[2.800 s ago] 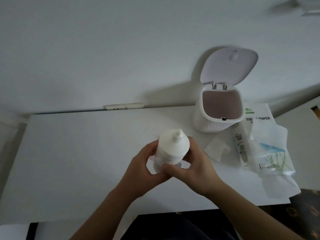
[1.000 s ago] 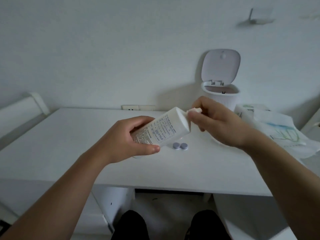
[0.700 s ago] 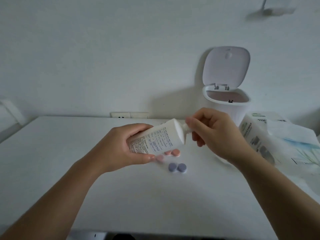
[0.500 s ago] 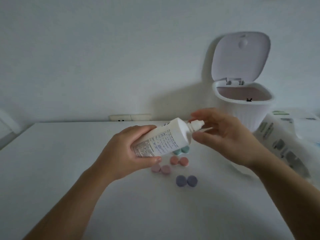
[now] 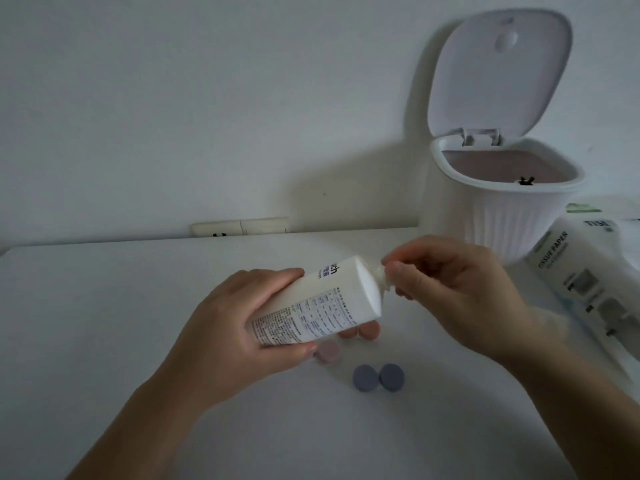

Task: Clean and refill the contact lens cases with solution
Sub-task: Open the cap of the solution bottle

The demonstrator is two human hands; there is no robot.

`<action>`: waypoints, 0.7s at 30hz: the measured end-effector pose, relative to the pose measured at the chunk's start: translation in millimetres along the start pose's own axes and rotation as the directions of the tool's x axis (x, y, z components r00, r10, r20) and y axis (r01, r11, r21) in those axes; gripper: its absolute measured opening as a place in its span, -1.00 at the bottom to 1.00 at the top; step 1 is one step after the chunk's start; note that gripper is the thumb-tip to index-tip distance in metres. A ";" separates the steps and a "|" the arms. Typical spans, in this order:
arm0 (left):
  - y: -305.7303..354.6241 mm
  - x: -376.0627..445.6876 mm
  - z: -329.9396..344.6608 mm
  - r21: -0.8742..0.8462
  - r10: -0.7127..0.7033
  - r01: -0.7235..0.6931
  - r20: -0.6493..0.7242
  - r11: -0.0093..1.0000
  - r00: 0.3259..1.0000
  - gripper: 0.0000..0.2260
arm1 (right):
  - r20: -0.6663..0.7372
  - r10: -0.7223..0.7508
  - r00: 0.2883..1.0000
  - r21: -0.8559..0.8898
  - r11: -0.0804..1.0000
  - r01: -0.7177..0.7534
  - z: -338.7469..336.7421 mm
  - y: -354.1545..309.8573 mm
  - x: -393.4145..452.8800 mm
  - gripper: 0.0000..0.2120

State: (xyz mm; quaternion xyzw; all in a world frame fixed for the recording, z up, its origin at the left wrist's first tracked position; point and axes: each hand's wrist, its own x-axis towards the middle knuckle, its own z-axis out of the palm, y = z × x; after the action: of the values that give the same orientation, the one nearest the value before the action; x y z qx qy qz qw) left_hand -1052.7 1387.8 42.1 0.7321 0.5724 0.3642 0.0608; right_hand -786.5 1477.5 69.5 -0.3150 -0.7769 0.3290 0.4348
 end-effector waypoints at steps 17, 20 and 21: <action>-36.9 12.0 2.5 -0.566 -0.467 0.277 -0.222 0.776 0.856 -0.47 | -0.202 0.124 0.972 -0.259 0.950 -0.175 9.6 47.8 0.8 -0.85; -45.3 14.1 3.4 -0.596 -0.516 0.300 -0.229 0.745 0.825 -0.47 | -0.121 0.090 0.989 -0.451 0.882 -0.136 14.8 45.8 14.4 -0.86; -47.9 14.8 3.9 -0.597 -0.528 0.311 -0.229 0.739 0.818 -0.48 | -0.090 0.104 0.991 -0.514 0.847 -0.136 18.1 45.0 21.1 -0.90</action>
State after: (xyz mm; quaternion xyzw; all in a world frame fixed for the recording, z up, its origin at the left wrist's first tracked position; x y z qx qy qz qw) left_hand -1087.2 1418.3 21.9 0.4477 0.6009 0.6206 0.2310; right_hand -802.3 1515.9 36.7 -0.4778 -0.8025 0.1244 0.3349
